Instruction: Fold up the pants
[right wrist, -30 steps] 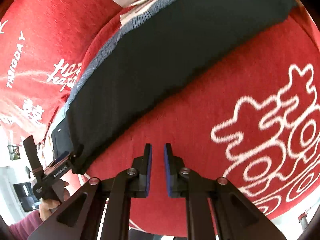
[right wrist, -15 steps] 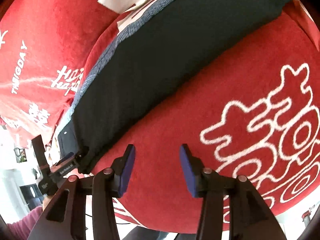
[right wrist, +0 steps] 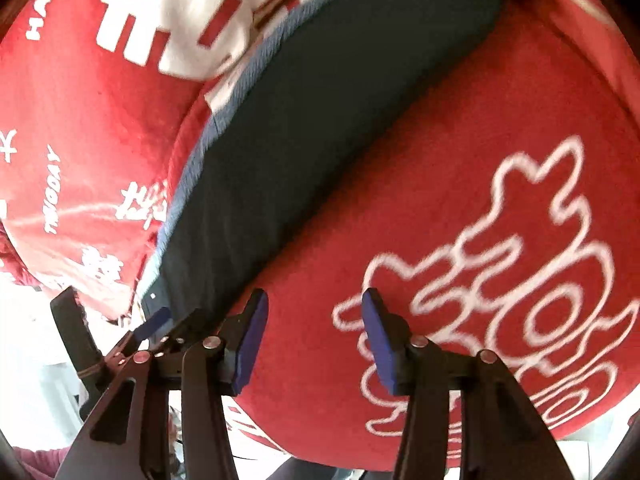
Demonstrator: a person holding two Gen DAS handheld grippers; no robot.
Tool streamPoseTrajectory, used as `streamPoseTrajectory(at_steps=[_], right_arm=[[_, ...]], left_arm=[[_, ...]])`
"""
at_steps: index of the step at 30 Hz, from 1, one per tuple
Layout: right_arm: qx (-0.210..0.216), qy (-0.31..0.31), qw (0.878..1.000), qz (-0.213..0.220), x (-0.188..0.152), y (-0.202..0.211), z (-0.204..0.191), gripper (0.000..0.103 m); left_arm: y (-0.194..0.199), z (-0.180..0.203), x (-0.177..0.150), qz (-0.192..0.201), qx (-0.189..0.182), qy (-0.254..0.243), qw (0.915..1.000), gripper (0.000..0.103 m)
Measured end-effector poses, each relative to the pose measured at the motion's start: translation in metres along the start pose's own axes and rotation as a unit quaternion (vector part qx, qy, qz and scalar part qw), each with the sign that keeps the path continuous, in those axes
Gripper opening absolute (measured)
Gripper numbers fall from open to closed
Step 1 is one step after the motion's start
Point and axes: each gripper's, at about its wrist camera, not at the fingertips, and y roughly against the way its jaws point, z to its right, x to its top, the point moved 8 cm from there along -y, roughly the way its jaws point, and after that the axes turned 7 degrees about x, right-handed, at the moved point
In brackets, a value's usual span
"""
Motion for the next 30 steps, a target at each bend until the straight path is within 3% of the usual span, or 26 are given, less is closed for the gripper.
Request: streamPoseTrajectory(at_steps=[7,12,15,19,23,30], right_arm=[[-0.001,-0.01,0.998,0.06,0.046,0.03,0.018,0.057],[-0.009,-0.042,0.99,0.136,0.083,0.054,0.04,0.057],[0.0,-0.06,0.986,0.153,0.095,0.058,0.052,0.057],[0.024,-0.072,0.984,0.162,0.101,0.059,0.061,0.057],[0.048,-0.061,0.981,0.177,0.11,0.058,0.057,0.057],[0.061,-0.042,0.974,0.215,0.134,0.043,0.045,0.059]], left_arm=[[0.001,0.035,0.041,-0.001,-0.034,0.053,0.998,0.103],[-0.002,0.054,0.071,0.023,-0.022,0.08,0.9963,0.103],[-0.012,0.063,0.083,0.03,-0.013,0.084,0.9959,0.103],[-0.04,0.071,0.079,0.009,0.005,0.087,0.9961,0.103],[-0.039,0.072,0.08,0.039,0.016,0.088,0.9952,0.103],[-0.041,0.076,0.082,0.044,0.013,0.079,0.9959,0.103]])
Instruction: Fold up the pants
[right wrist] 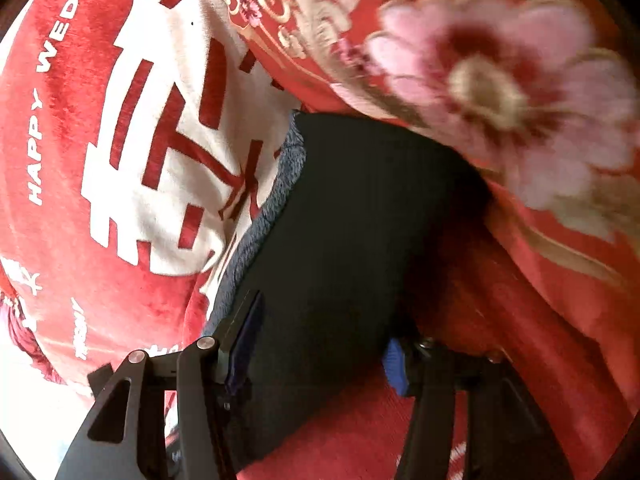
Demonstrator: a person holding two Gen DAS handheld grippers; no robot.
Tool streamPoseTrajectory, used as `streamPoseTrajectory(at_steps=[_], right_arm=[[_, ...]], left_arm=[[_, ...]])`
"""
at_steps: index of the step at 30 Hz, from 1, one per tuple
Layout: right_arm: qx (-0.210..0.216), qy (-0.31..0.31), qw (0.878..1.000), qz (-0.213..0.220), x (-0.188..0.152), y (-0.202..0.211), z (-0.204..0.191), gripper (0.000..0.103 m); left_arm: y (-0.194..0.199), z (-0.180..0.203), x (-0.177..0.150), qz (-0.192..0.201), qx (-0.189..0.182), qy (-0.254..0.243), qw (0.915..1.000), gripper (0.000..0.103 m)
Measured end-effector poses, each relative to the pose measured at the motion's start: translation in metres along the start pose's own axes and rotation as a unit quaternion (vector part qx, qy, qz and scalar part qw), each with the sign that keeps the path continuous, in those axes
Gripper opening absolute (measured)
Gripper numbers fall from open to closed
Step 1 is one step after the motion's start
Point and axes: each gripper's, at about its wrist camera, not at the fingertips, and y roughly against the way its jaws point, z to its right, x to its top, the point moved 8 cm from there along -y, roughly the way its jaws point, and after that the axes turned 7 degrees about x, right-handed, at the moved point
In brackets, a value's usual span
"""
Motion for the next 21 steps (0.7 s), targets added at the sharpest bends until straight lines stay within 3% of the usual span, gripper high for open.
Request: streamPoseTrajectory(at_steps=[2,4,5,8,11,13,18,21], right_arm=[[-0.006,-0.002,1.0,-0.001,0.002,-0.002,-0.002,0.057],[-0.014,0.001,1.0,-0.011,0.005,-0.003,-0.005,0.035],[-0.013,-0.002,1.0,-0.014,0.006,-0.002,-0.006,0.02],[0.015,0.009,1.0,-0.012,0.01,0.007,-0.023,0.018],[0.035,0.062,0.997,-0.008,0.01,0.019,-0.058,0.016],[0.036,0.098,0.994,-0.013,0.007,0.022,-0.078,0.014],[0.01,0.222,0.974,-0.038,-0.015,0.015,-0.13,0.014],[0.001,0.266,0.963,-0.049,-0.027,0.015,-0.149,0.014]], left_arm=[[-0.001,0.0,0.003,-0.015,-0.001,-0.009,0.9998,0.103],[0.01,-0.001,0.011,-0.008,0.008,-0.016,0.9998,0.086],[0.016,0.0,0.015,0.005,0.01,-0.022,0.9997,0.086],[0.028,0.011,0.022,0.042,0.006,-0.04,0.9983,0.086],[0.008,0.021,0.009,0.007,-0.001,-0.058,0.9983,0.086],[0.004,0.019,0.007,0.025,-0.015,-0.033,0.999,0.089],[0.005,0.016,0.005,0.022,-0.036,-0.05,0.9979,0.089],[0.011,-0.002,0.007,0.011,-0.054,-0.045,0.9974,0.089]])
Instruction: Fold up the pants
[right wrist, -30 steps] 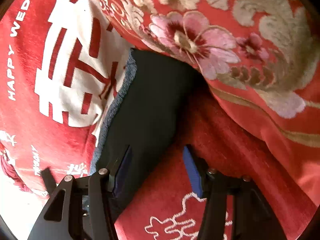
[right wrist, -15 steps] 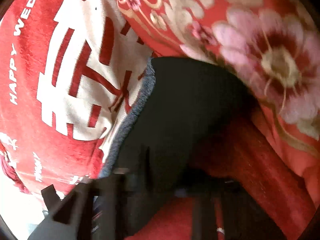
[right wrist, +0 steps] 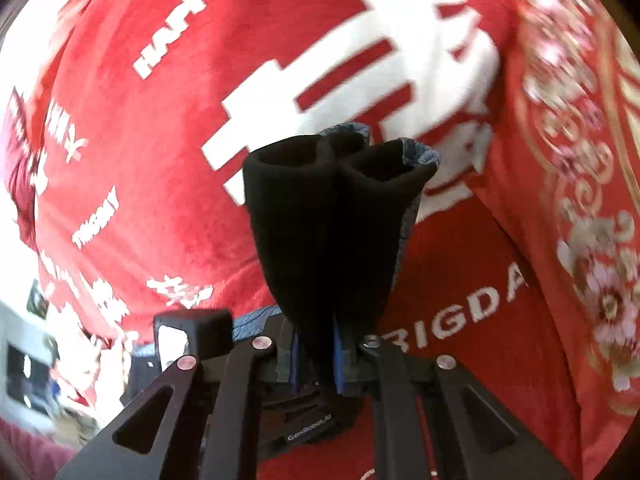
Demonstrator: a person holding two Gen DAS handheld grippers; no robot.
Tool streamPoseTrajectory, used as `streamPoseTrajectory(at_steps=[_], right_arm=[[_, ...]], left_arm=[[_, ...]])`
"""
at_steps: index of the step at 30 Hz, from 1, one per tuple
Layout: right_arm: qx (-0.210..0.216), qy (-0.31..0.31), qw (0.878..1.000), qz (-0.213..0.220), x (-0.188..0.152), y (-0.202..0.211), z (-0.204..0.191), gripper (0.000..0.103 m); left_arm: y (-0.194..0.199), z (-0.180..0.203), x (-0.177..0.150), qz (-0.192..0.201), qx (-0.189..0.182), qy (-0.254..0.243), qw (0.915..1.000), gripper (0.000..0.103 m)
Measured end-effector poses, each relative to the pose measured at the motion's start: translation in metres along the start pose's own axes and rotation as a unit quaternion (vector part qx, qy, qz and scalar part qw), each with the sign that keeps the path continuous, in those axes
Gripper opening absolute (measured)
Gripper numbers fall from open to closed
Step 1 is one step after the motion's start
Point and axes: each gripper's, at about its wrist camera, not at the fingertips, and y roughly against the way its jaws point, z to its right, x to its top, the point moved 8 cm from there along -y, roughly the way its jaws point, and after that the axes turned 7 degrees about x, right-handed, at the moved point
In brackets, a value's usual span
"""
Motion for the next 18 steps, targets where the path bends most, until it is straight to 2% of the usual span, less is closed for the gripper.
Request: streamPoseTrajectory(at_steps=[4,8,11,14,17,18], right_arm=[[-0.002,0.062,0.998,-0.017,-0.004,-0.001,-0.037,0.014],[-0.001,0.141,0.989,-0.047,-0.022,-0.01,-0.083,0.014],[0.001,0.197,0.977,-0.081,-0.049,-0.03,-0.121,0.014],[-0.008,0.239,0.963,-0.129,-0.094,-0.068,-0.154,0.014],[-0.038,0.275,0.944,-0.176,-0.142,-0.107,-0.166,0.015],[-0.055,0.292,0.935,-0.194,-0.161,-0.122,-0.168,0.019]], left_arm=[[0.026,-0.054,-0.001,0.022,-0.012,0.048,0.9985,0.089],[0.048,-0.121,-0.014,0.037,0.015,0.074,0.9964,0.089],[0.05,-0.177,-0.036,0.023,0.04,0.1,0.9939,0.089],[0.038,-0.233,-0.056,-0.002,0.074,0.137,0.9878,0.089],[0.032,-0.274,-0.082,-0.018,0.105,0.162,0.981,0.089],[0.031,-0.288,-0.091,-0.023,0.113,0.165,0.9794,0.089]])
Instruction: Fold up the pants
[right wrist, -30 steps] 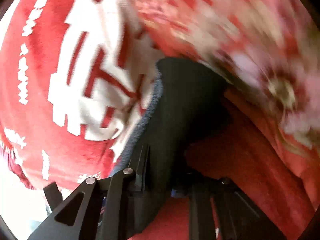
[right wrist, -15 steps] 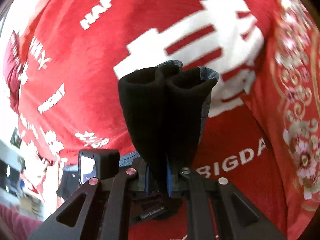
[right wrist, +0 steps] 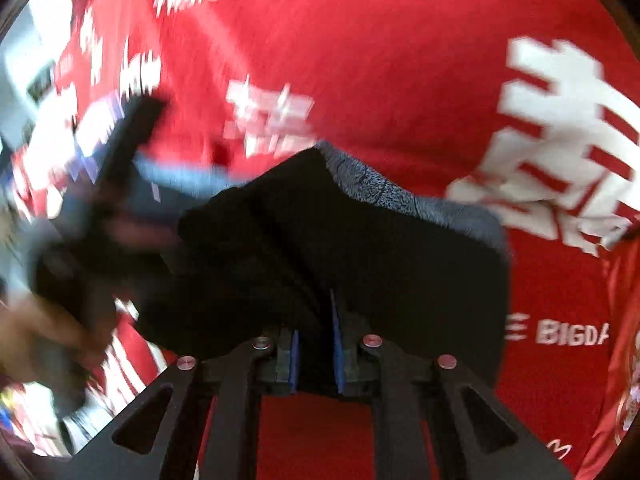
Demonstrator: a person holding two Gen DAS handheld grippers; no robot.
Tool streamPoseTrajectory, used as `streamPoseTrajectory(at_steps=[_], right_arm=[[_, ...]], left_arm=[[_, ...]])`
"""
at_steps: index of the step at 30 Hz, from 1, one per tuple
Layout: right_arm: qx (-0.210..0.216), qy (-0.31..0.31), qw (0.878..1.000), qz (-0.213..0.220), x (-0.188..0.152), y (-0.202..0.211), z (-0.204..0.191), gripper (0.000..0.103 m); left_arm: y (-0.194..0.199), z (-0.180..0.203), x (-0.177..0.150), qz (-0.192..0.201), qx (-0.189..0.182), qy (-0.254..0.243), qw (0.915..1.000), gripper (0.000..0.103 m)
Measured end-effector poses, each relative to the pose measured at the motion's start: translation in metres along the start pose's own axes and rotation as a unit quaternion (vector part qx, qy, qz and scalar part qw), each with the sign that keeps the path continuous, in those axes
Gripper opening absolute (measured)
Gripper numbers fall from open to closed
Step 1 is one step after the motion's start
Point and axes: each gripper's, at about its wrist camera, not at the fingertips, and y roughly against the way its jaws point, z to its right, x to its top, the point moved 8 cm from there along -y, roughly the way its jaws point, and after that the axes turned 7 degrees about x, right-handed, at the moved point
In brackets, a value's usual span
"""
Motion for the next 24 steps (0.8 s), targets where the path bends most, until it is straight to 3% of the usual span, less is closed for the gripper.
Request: streamPoseTrajectory(at_steps=[4,6,9,12,13,14,18,19,23,24], right_arm=[[-0.089,0.073,0.991,-0.069,-0.027,-0.038,-0.026,0.031],[-0.106,0.102,0.987,-0.07,-0.031,-0.031,-0.035,0.039],[-0.041,0.062,0.995,-0.073,-0.041,-0.011,-0.04,0.045],[0.056,-0.071,0.995,-0.046,-0.035,0.012,-0.028,0.046],[0.093,-0.128,0.987,-0.03,-0.033,0.017,-0.021,0.046],[0.14,-0.21,0.968,-0.006,-0.031,0.02,-0.004,0.046],[0.225,-0.386,0.894,0.027,-0.037,0.005,0.036,0.046],[0.235,-0.411,0.88,0.029,-0.042,0.0,0.042,0.046],[0.252,-0.468,0.846,0.036,-0.061,-0.009,0.052,0.046],[0.259,-0.483,0.835,0.045,-0.062,-0.011,0.054,0.046]], left_arm=[[0.001,-0.022,-0.011,-0.012,-0.02,0.014,0.9996,0.089],[0.004,-0.022,-0.01,-0.013,-0.039,0.009,0.9991,0.089],[0.015,-0.011,-0.005,-0.015,-0.088,-0.01,0.996,0.089],[0.031,0.016,-0.002,-0.024,-0.152,-0.04,0.9874,0.089],[0.038,0.027,-0.003,-0.026,-0.164,-0.055,0.9845,0.089],[0.042,0.038,-0.003,-0.026,-0.174,-0.068,0.982,0.089],[0.045,0.081,-0.005,-0.038,-0.191,-0.118,0.9738,0.088],[0.045,0.09,-0.005,-0.038,-0.197,-0.124,0.9718,0.082],[0.032,0.114,-0.008,-0.068,-0.211,-0.13,0.9664,0.049],[0.028,0.118,-0.009,-0.078,-0.219,-0.124,0.9648,0.045]])
